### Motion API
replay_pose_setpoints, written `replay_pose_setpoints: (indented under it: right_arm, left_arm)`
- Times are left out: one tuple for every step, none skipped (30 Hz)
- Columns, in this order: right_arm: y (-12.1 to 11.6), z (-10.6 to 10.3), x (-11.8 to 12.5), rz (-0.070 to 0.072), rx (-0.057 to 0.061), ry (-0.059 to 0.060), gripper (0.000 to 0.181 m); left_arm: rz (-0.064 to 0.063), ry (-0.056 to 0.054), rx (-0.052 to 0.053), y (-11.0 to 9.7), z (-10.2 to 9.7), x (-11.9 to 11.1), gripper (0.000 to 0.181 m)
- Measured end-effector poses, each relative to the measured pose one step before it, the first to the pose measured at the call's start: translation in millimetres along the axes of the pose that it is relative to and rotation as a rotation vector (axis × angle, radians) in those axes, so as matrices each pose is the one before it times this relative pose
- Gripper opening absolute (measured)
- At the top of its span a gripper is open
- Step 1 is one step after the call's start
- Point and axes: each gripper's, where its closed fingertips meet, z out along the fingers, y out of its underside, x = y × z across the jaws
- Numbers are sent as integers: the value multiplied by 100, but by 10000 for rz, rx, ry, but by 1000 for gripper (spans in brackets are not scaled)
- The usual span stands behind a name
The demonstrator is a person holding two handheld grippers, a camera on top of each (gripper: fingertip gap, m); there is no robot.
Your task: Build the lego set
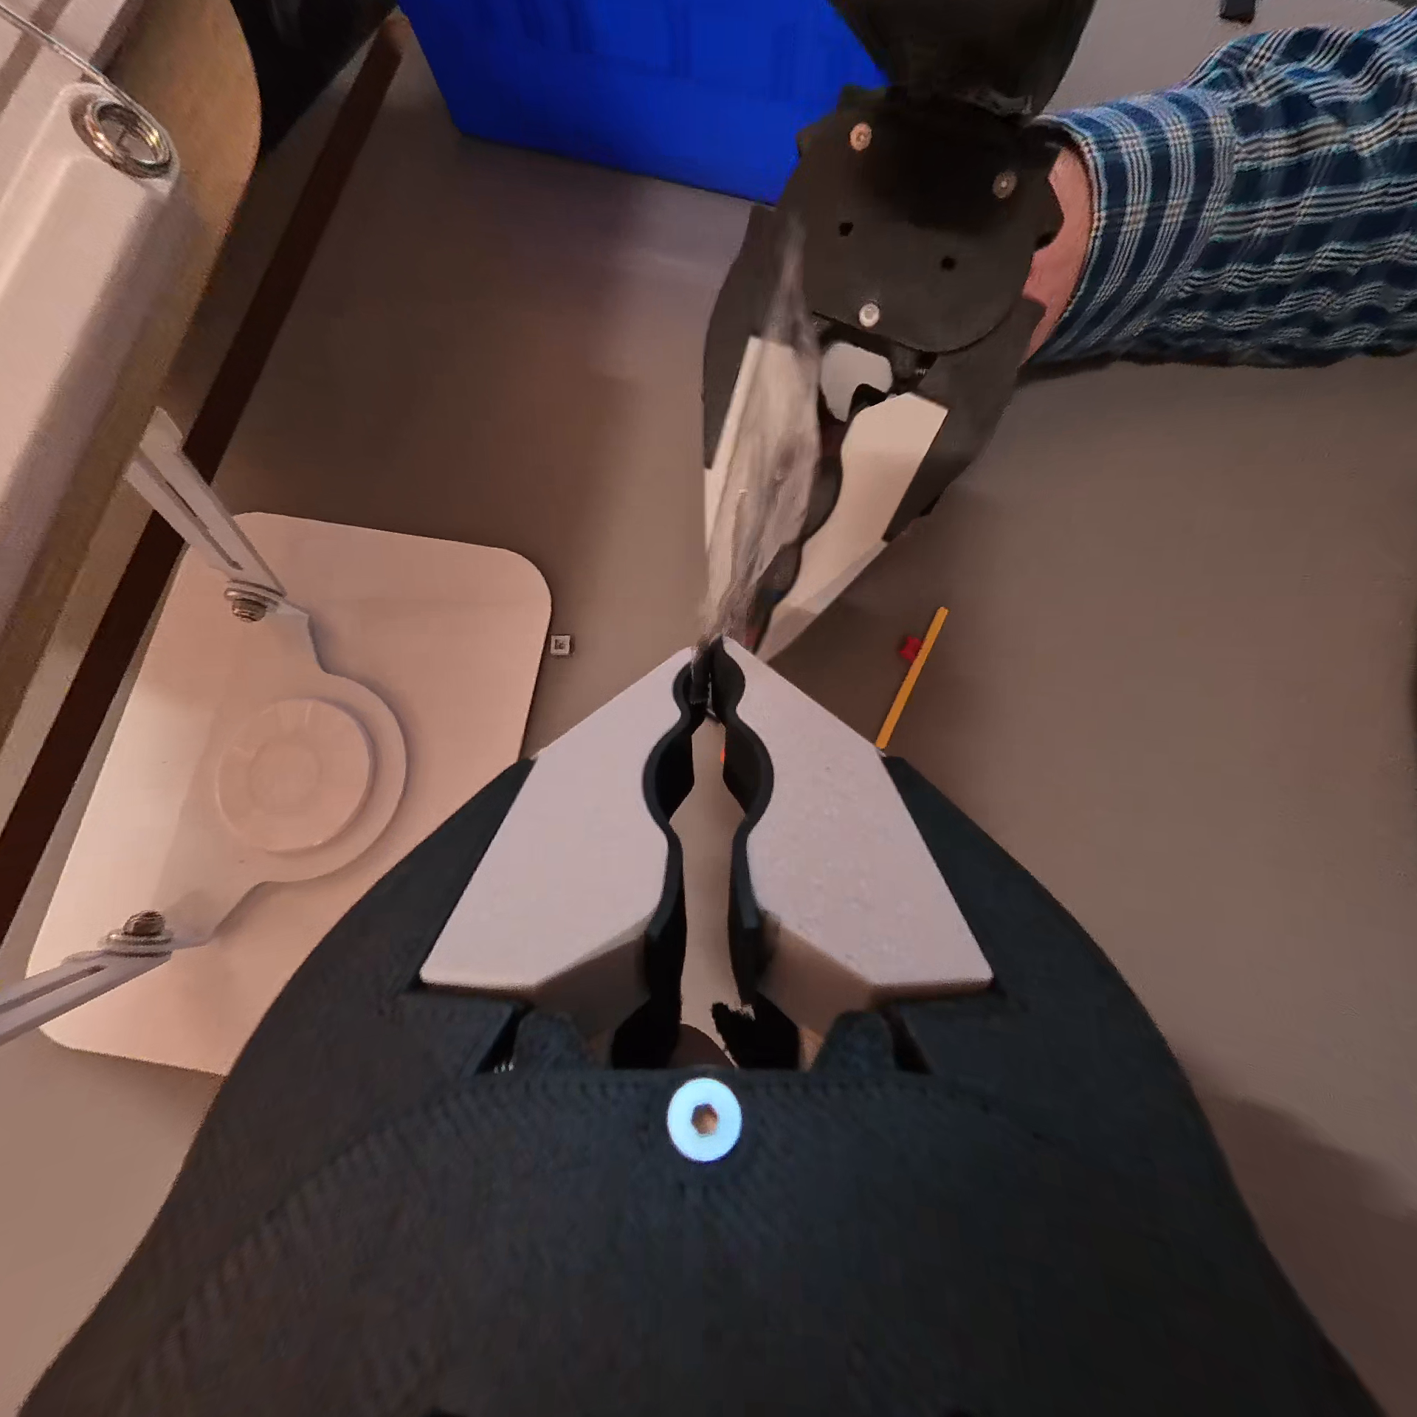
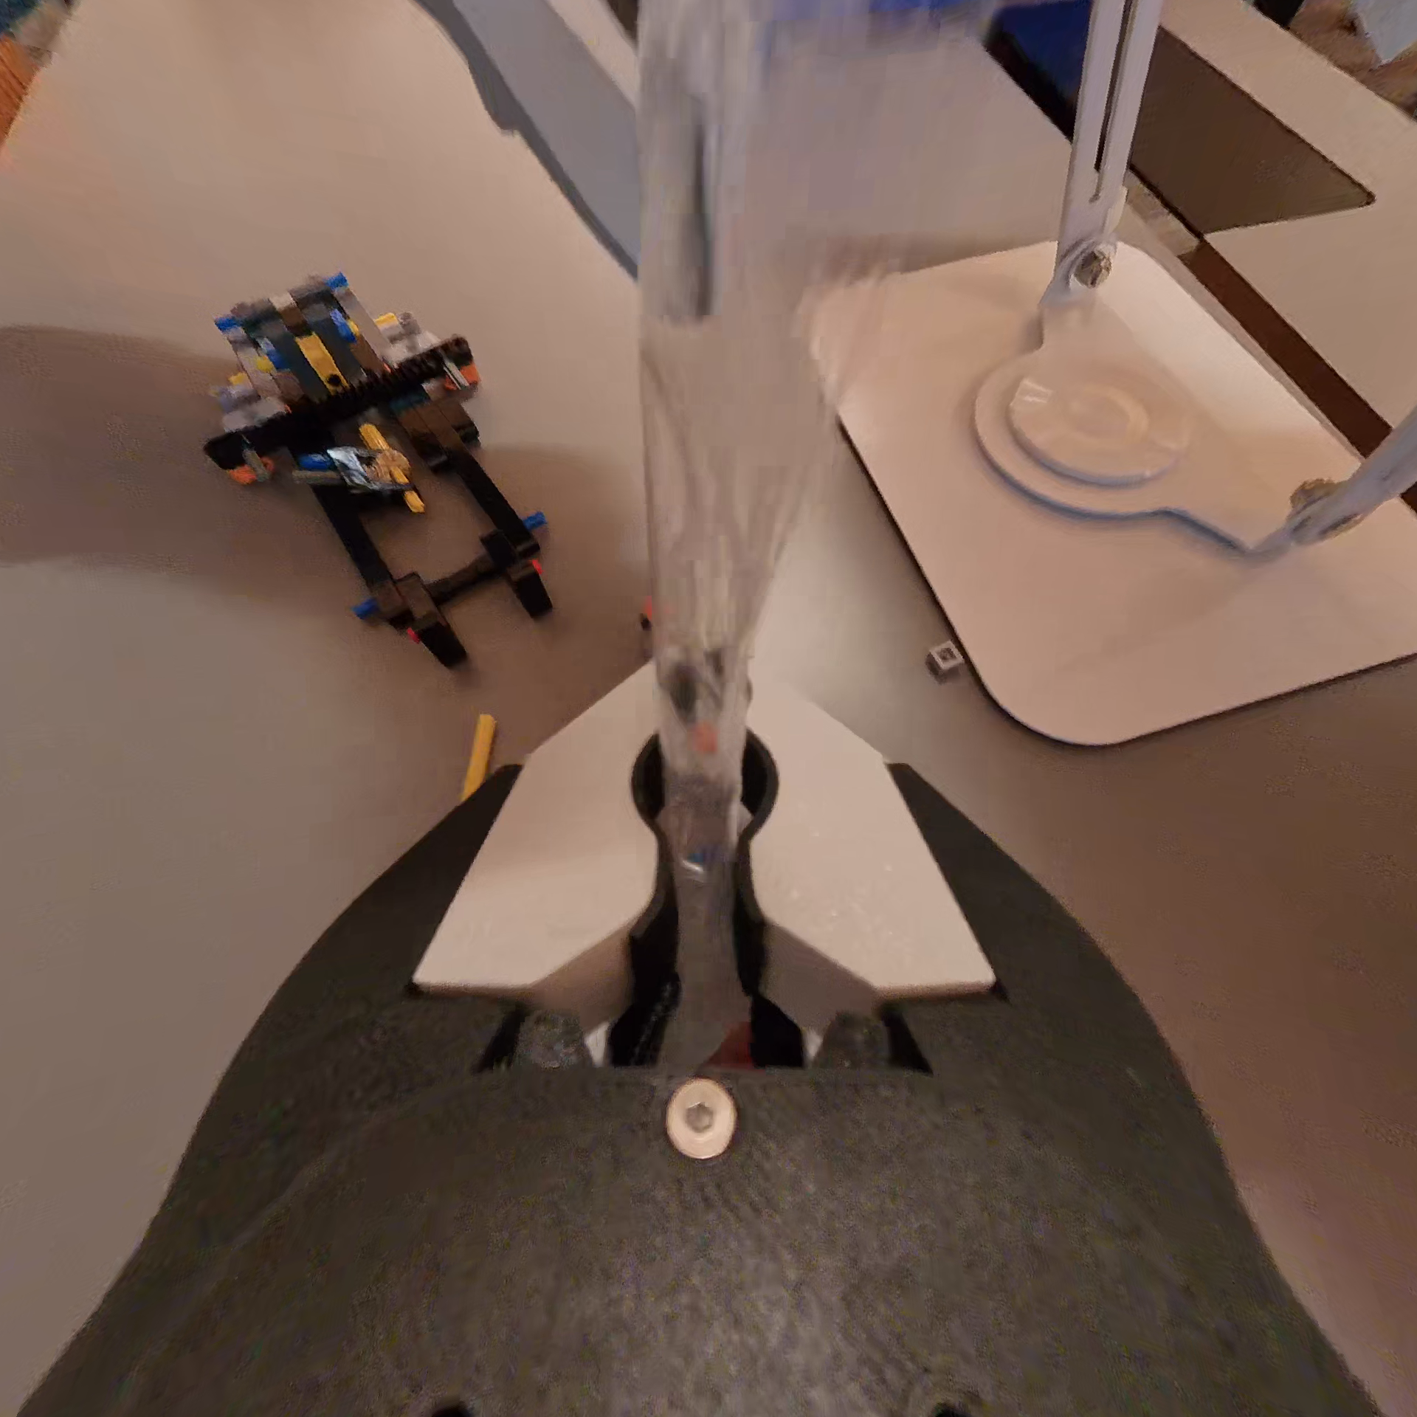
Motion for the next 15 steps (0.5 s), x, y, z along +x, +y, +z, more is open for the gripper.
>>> replay_pose_setpoints:
  right_arm:
    - [557,212,96,-54,-232,75,17]
    - [293,150,-41,49,-88,-24,15]
    - [33,25,-94,40,24,-50,13]
    - [-24,-62,-72,-2,-19,-30,11]
    - [-182,-174,23,-39,39,39,9]
    - [-345,-281,-4,3,131,-2,7]
    - [-319,-342,29,98,101,-12,11]
    - [-322,-388,108,92,58,68,16]
    - [-340,-453,61,5,62,80,19]
    - [-356,-471,69,8,63,92,22]
    - [-330,-515,126,46,49,117,26]
    - [-255,-558,203,62,19,158,31]
    - [-232,-664,227,78,26,187,34]
    - [-296,-760,174,61,102,172,32]
    - [-360,-873,179,46,155,184,22]
  left_arm:
    - [42,-85,-33,55,-33,-110,0]
    - [-18,8,36,-32,-50,0,0]
    - [-49,10,40,-13,-74,-21,0]
    - [-23,-44,13,61,-131,-114,0]
    - [-68,-36,65,20,-215,-123,0]
    - [-96,-10,105,-19,-310,-107,0]
    - [-81,-41,142,-43,-395,-149,0]
    - [-138,-15,207,-111,-494,-137,0]
    - [-168,27,247,-137,-525,-69,0]
    - [-147,-21,205,-37,-534,-109,0]
    - [-156,-71,176,49,-571,-168,0]
    - [-204,-38,221,36,-583,-111,0]
    - [-234,-67,234,79,-628,-173,0]
    - [-261,-126,202,189,-699,-265,0]
    - [-322,-73,221,212,-725,-235,0]
